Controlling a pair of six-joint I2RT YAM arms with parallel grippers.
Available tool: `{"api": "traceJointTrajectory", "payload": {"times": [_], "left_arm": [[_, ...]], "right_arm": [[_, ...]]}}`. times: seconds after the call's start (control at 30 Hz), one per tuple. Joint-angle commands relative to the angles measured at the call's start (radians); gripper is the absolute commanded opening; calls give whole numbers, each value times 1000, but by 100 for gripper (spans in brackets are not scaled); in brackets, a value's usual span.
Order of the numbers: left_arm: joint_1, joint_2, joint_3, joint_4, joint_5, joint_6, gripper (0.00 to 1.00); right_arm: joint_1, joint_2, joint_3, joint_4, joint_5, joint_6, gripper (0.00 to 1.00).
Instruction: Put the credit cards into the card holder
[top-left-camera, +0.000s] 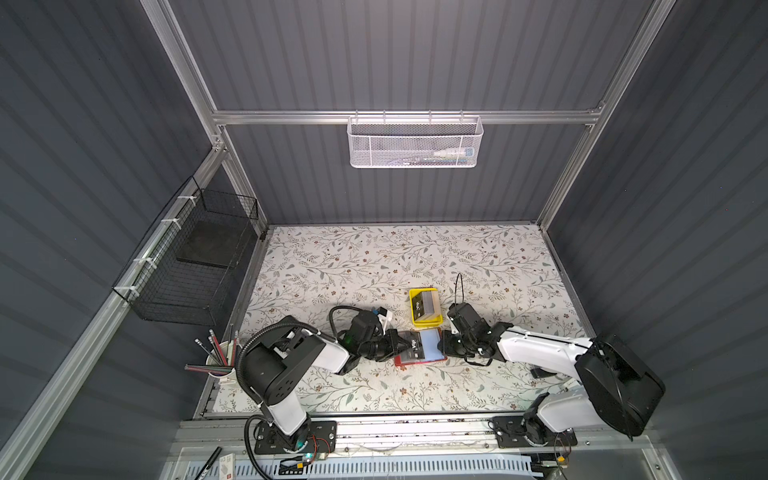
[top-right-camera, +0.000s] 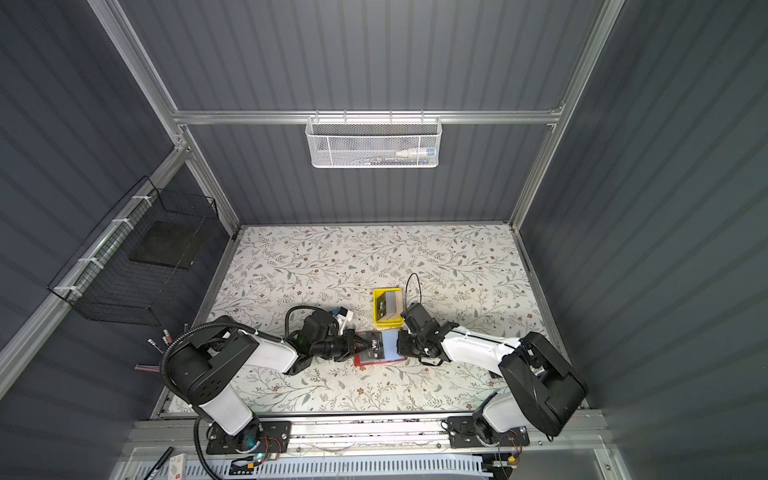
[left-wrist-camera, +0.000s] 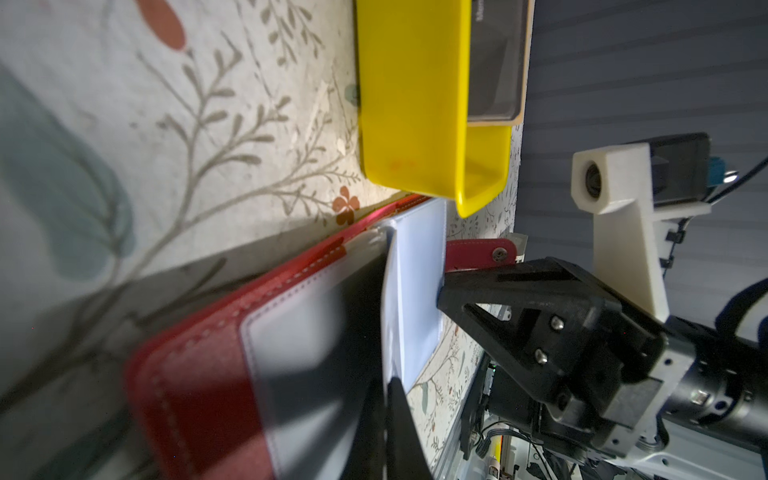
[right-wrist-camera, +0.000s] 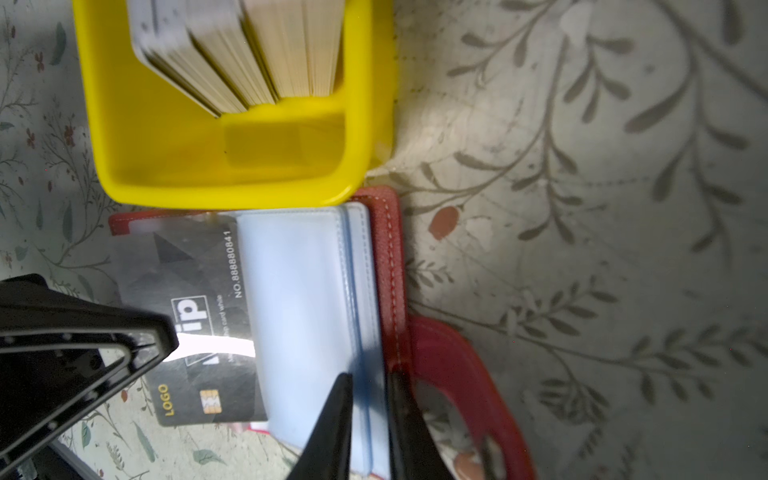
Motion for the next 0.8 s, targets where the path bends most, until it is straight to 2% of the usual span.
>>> {"api": "traceJointTrajectory", "payload": {"times": [0.0,0.57,0.77], "left_arm": [[-11,25,7,-8,6,-5,0],[-25,51,12,11,-3,-13,0],[-30,61,15,8,-8,-7,0]], "right_arm": [[8,-3,0,-22,13,-1,19],[7,-49,7,-48,27,1,21],[-27,-92,13,-93,24,1,22]]}}
